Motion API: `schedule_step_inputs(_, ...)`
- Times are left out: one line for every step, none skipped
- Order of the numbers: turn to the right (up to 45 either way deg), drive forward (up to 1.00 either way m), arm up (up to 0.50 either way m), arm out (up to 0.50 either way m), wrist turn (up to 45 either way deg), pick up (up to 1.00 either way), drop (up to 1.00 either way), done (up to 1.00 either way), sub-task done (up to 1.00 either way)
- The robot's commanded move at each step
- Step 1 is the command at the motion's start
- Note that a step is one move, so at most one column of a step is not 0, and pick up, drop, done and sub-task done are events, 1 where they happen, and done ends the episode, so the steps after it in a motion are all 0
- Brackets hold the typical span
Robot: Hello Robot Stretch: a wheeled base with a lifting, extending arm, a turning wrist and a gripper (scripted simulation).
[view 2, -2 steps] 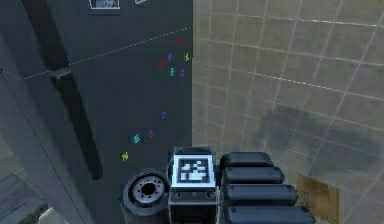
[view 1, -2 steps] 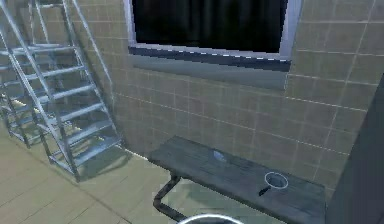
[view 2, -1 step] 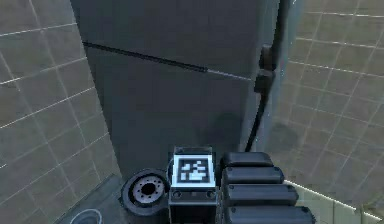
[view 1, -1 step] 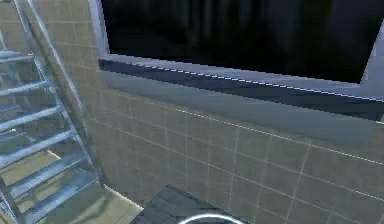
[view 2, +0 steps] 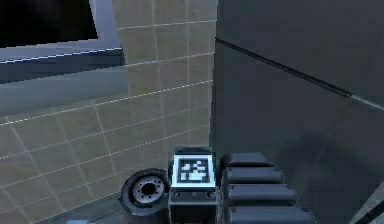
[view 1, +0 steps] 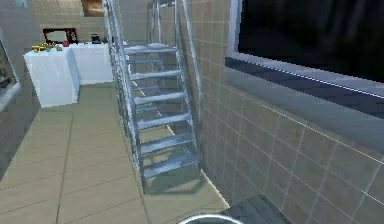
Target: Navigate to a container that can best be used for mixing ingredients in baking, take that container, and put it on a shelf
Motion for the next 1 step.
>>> schedule_step_inputs(-3.0, 0.00, 0.00, 0.00, 0.0, 0.00, 0.00, 0.00, 0.00)
